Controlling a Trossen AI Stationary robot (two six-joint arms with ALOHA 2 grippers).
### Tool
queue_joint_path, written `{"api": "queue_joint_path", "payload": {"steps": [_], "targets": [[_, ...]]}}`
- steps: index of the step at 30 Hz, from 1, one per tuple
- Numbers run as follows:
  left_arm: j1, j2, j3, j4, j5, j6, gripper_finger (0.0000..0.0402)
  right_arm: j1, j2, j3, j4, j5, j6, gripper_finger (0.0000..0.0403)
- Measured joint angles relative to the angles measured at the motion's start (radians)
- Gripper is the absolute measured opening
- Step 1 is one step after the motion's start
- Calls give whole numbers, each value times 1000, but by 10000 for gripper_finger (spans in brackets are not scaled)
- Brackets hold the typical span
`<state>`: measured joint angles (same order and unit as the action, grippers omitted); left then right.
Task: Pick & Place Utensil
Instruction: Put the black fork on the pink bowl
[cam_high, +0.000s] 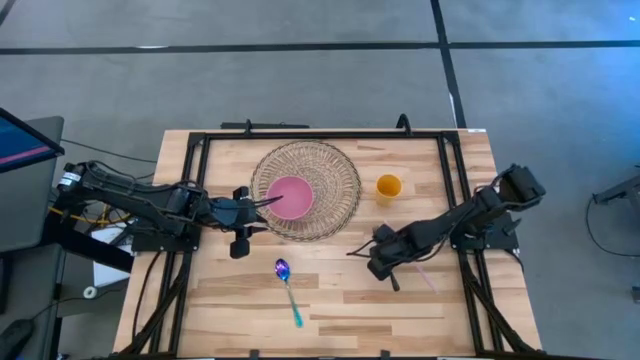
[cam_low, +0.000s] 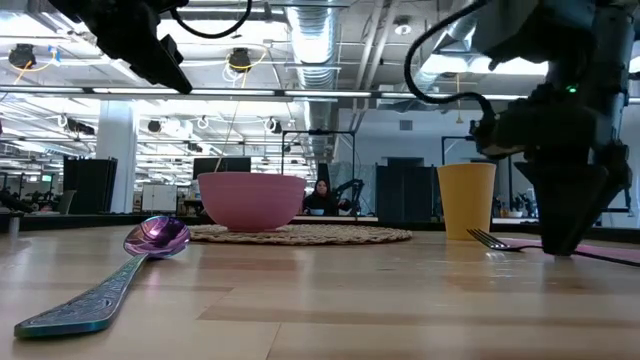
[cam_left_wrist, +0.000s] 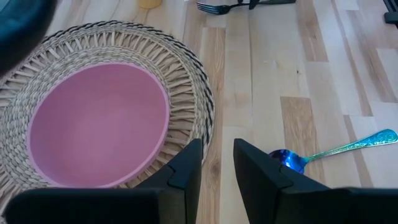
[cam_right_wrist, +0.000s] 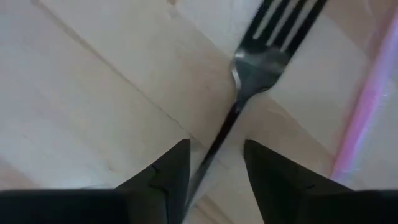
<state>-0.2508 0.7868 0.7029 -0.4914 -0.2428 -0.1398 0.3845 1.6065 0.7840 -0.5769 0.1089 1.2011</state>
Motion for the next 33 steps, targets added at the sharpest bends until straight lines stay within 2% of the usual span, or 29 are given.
{"api": "queue_joint_path", "payload": {"steps": [5,11,23,27,33], "targets": [[0,0,0,3,0,0,95,-7,45,7,-11,1,-44,110],[0,0,0,6,0,0,95,-27,13,21,-55,-23,-79,14],[0,0,1,32,2,4,95,-61,-87,48,132,-39,-138,8],[0,0,1,61,2,6,95,-100,-65,172,62,-73,-250,4],[0,0,1,71,0,71,95,-196,39,438,-140,-92,-464,2]]}}
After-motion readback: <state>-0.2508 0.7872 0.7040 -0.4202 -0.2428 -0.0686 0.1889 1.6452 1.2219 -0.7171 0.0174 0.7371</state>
